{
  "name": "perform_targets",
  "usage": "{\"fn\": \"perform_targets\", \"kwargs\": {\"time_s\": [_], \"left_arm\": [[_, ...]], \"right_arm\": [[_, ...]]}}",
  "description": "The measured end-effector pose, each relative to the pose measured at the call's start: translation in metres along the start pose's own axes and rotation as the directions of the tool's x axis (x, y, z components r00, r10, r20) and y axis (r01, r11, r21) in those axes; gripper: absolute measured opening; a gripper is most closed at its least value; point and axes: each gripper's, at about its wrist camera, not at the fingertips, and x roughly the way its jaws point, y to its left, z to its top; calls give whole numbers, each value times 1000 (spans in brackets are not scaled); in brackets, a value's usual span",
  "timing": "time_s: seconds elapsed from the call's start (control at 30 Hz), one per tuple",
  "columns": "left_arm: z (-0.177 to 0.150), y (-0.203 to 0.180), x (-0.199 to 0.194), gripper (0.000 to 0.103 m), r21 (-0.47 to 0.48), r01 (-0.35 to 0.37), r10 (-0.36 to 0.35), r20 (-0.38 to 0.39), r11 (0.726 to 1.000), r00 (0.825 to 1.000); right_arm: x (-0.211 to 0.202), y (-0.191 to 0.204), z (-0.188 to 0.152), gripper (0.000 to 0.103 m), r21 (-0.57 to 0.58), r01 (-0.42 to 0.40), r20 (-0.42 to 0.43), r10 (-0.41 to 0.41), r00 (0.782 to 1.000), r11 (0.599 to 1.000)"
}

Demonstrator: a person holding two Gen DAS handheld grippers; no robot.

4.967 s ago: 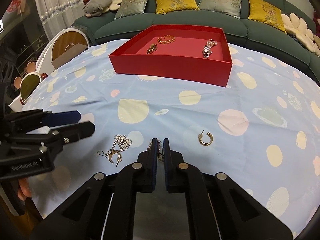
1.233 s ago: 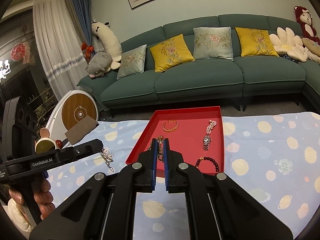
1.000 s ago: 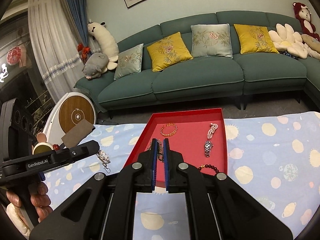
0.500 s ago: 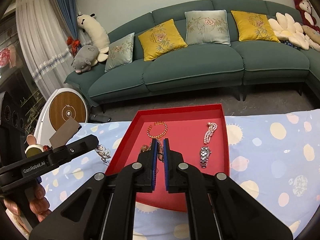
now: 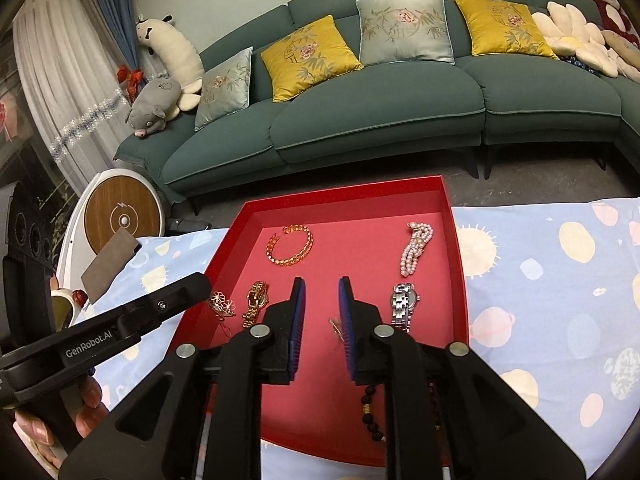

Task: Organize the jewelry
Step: 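Carry both gold chains into the red box and open both tools, then move both open tools over the gold hoop earring on the sheet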

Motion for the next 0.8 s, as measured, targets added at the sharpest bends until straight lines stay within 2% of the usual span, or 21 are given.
{"fn": "perform_targets", "kwargs": {"time_s": [0.03,0.13,0.2,0.33,0.4,0.5,0.6,0.7,0.8], "left_arm": [[2,-2,0,4,2,5,-5,12,1000,1000],[8,-9,0,13,33,4,-5,22,999,1000],[10,-15,-6,28,59,-21,18,49,998,999],[8,-24,-30,28,102,-52,43,96,993,994],[3,-27,-47,33,105,-77,64,115,991,991],[-9,-33,-76,34,116,-115,97,145,987,985],[-28,-39,-108,34,140,-161,136,169,977,976],[-51,-41,-134,35,158,-193,165,174,968,971],[-82,-41,-150,42,158,-228,202,165,961,965]], "right_arm": [[-3,-1,1,28,3,0,12,0,1000,1000],[-13,1,7,29,0,4,42,-4,999,1000],[-22,2,10,33,-1,7,65,-7,998,1000],[-42,6,14,34,4,7,95,-7,995,1000],[-53,6,14,34,9,6,107,-7,994,1000],[-76,9,12,34,26,5,140,-8,990,1000],[-99,13,6,34,31,-12,157,7,988,999],[-126,18,-10,34,3,7,174,-7,985,1000],[-143,16,-33,34,-21,30,135,-27,990,999]]}}
